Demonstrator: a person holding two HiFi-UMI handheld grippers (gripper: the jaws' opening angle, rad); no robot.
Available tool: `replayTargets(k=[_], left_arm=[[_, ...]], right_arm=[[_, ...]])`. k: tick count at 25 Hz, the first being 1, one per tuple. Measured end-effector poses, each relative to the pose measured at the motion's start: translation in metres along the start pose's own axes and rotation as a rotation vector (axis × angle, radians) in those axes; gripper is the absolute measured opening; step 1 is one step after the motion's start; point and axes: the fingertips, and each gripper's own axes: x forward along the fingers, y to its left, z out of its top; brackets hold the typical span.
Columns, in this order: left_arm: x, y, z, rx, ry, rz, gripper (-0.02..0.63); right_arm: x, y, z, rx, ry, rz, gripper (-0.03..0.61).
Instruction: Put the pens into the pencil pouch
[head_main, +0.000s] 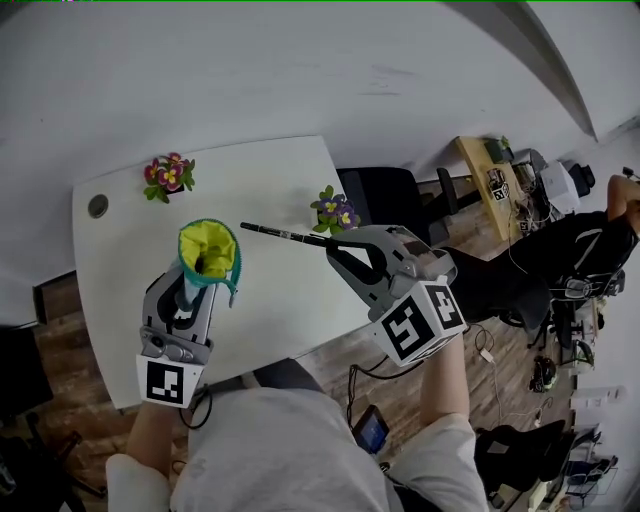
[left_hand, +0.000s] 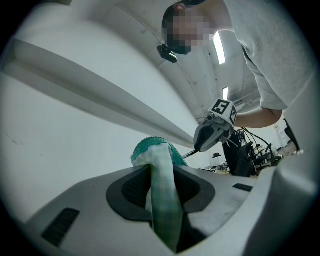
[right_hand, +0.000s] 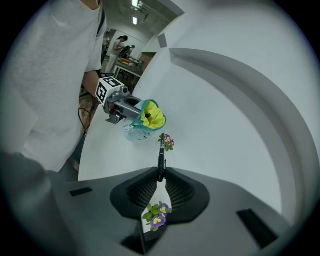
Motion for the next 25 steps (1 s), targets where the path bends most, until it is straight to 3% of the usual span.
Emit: replayTargets(k=[12, 17, 25], left_arm=[[0.000, 0.001, -0.005, 0.012, 0.013, 0.006, 0.123], [0.001, 0.001, -0.006, 0.014, 0.006, 0.008, 0.123], [0.000, -0.003, -0.007, 0.034, 0.019, -0.010, 0.123]], right_arm=[[-0.021, -0.028, 0.048, -0.301, 0.025, 0.033, 0.067], [-0.011, -0.018, 0.061, -0.394, 0.034, 0.095, 0.067], [0.006, -0.011, 0.064, -0.605, 0.134, 0.178, 0.067]])
